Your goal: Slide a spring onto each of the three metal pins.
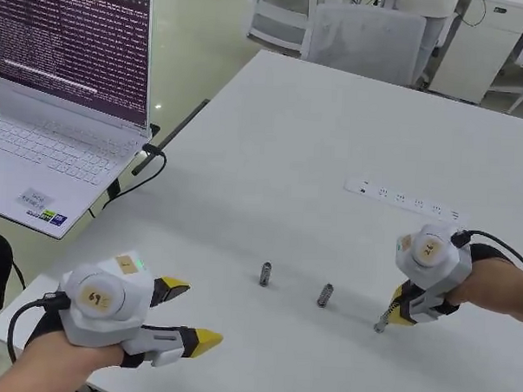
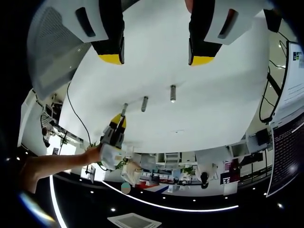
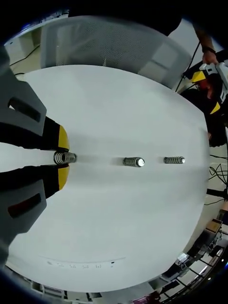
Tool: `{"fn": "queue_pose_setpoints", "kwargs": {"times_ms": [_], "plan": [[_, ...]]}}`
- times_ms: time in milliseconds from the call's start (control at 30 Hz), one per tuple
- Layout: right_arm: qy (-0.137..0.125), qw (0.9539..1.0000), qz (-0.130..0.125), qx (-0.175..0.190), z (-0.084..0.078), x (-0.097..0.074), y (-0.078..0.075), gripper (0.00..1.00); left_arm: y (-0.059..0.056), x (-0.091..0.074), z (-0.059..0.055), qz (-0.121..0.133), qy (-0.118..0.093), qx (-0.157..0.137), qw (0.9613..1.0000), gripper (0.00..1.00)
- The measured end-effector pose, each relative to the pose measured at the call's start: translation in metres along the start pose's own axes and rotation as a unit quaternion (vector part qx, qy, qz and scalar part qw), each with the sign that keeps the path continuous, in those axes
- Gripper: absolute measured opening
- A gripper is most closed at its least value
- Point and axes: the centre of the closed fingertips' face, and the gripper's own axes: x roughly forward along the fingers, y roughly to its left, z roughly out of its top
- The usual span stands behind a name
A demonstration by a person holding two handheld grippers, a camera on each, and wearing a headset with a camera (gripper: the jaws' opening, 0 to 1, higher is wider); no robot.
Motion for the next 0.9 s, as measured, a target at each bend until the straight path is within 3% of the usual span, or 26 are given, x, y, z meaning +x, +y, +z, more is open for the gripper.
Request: {"fn": "queue_pose_setpoints", "kwargs": {"times_ms": [633, 900], "plan": [[0.004, 0.9999, -0.001, 0.017, -0.006, 0.016, -0.002, 0.09, 0.001, 0.001, 0.003, -0.001, 0.001, 0.003, 1.0, 0.5], [0.0, 0.9996, -0.013, 0.027, -0.008, 0.014, 0.001, 0.16, 0.004, 0.001, 0.007, 0.001, -0.007, -0.002, 1.0, 0.52]]}}
